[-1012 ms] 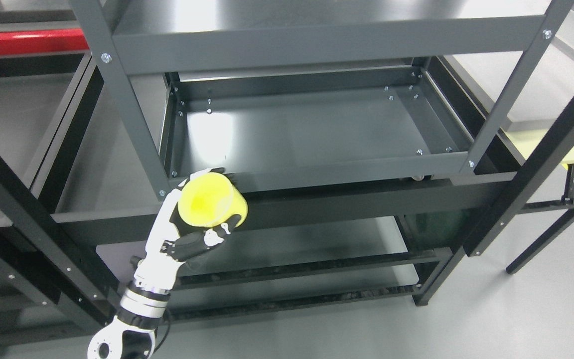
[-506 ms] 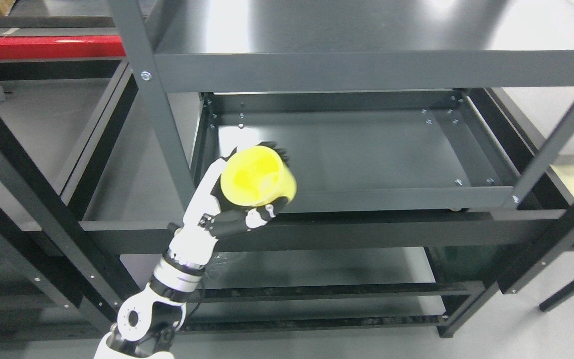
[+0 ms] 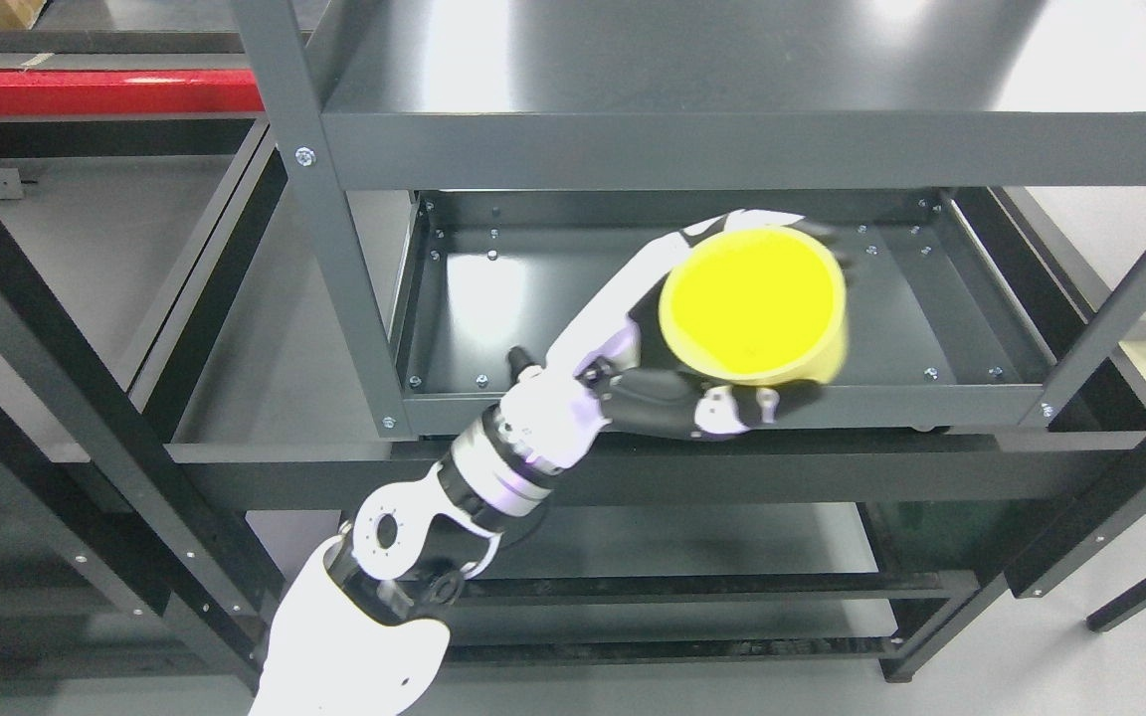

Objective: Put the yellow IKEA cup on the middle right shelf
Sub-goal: 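Raise the yellow cup with the left hand up to the upper shelf, then set the cup down on the upper shelf and open the left hand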

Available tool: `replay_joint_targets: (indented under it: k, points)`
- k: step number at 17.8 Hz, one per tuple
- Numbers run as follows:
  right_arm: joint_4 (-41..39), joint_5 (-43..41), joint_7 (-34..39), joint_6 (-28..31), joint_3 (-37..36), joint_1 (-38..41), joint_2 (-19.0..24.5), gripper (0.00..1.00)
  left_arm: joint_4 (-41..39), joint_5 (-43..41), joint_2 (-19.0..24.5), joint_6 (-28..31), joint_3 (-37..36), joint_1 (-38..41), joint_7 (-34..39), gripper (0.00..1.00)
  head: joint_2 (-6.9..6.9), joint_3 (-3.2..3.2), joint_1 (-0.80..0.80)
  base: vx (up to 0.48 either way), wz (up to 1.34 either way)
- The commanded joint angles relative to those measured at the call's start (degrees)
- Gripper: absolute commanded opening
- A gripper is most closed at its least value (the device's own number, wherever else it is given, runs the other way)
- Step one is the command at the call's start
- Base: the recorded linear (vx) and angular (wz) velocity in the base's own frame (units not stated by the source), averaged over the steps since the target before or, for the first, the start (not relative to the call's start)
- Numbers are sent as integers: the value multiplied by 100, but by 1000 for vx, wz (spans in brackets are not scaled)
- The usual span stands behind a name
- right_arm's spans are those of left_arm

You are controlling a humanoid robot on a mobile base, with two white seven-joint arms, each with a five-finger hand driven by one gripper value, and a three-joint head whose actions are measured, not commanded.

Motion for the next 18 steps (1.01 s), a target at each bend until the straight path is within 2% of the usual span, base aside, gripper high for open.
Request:
replay_joint_targets:
  k: [1, 4, 6, 11, 14, 18]
  points:
    - [0, -141, 3, 4, 97, 78, -100, 100, -37, 893, 99, 43, -1378, -1360, 267, 2, 0, 0, 0, 0, 0]
    - [0, -141, 3, 4, 97, 78, -100, 99, 24, 1299, 99, 61, -694, -2028, 802, 1, 0, 0, 0, 0, 0]
    - [0, -141, 3, 4, 97, 78, -100, 99, 339, 1422, 99, 384, -176, -2520, 1346, 0, 0, 0, 0, 0, 0]
    - [0, -141, 3, 4, 97, 78, -100, 99, 1691, 1651, 99, 2176, 731, -3672, 2192, 0, 0, 0, 0, 0, 0]
    - [0, -141, 3, 4, 97, 78, -100, 99, 2439, 1669, 99, 3020, 925, -3823, 2210, 0, 0, 0, 0, 0, 0]
    - [0, -141, 3, 4, 97, 78, -100, 100, 3625, 1660, 99, 3233, 970, -4156, 2202, 0, 0, 0, 0, 0, 0]
